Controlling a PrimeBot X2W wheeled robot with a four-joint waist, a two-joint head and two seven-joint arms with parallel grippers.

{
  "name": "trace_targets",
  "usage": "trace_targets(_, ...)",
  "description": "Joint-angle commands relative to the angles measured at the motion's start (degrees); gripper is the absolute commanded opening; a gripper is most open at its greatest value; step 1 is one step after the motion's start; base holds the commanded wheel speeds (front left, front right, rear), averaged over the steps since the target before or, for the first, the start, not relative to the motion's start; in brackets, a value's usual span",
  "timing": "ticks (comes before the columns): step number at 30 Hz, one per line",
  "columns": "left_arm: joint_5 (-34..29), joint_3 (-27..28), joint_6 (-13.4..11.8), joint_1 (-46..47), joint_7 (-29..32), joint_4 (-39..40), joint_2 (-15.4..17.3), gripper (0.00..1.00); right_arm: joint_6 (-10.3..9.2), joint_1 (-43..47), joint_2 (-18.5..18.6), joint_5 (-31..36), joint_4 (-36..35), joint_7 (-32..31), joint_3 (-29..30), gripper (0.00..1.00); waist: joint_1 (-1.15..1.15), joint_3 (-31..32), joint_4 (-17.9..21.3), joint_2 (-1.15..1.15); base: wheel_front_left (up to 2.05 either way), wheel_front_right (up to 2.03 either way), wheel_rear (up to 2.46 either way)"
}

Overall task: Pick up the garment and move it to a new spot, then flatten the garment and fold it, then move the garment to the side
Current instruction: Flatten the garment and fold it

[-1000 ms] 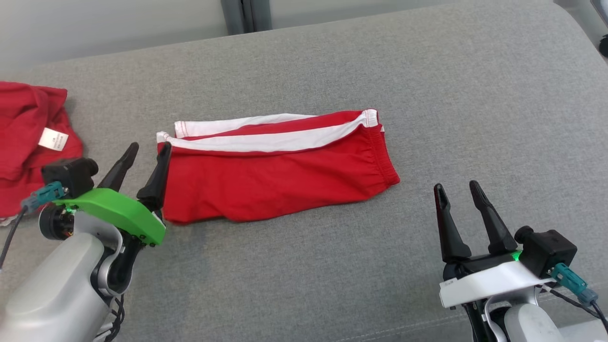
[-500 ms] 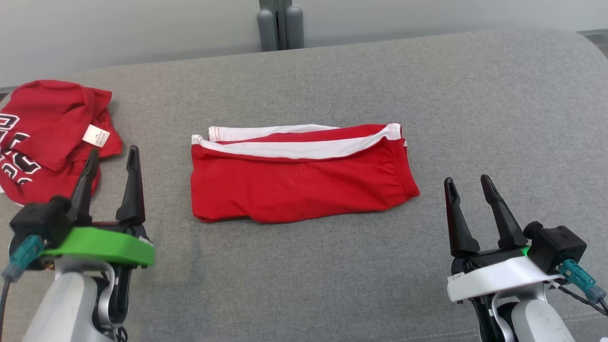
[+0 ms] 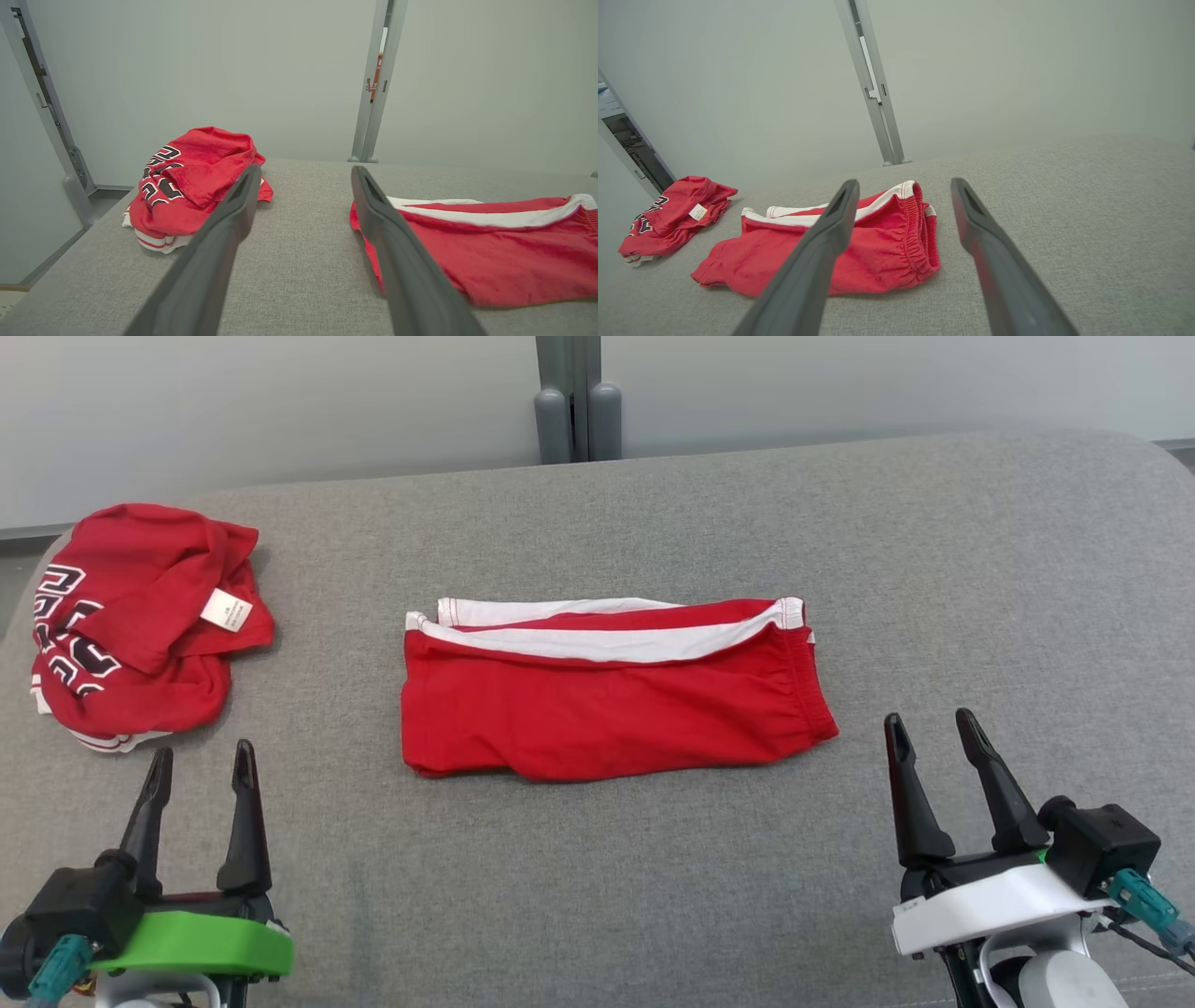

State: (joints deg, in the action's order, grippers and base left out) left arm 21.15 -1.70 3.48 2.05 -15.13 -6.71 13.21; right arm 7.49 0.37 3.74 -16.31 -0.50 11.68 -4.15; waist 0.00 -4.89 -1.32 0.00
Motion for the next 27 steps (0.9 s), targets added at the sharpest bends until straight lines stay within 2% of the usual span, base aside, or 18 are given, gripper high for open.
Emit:
trace_targets(1,-0.84,0.56,0.51,-1.11,0.00,0.22,-0.21,1.00,0.00,0.88,0.23,0.53,-0.39,-0.18,0.21,1.00,0.00,0.11,-0.18,0.00,0.00,0.00,0.00)
trace_targets(7,-1.36,2.71,1.76,-2.94,0.00,0.36,-2.39,1.00,0.00,1.85,0.37,1.04,-0.74,-0.41,0.09,1.00,0.00,0.55,-0.56,0.00,0.00,0.00,0.00)
trace_targets(27,-5.70,4.27,3.15,-4.16,0.00,-3.10,-3.88,1.00,0.00,3.29,0.05,2.96,0.46,-0.66,-0.33,1.00,0.00,3.02,-1.44,0.00,0.00,0.00,0.00)
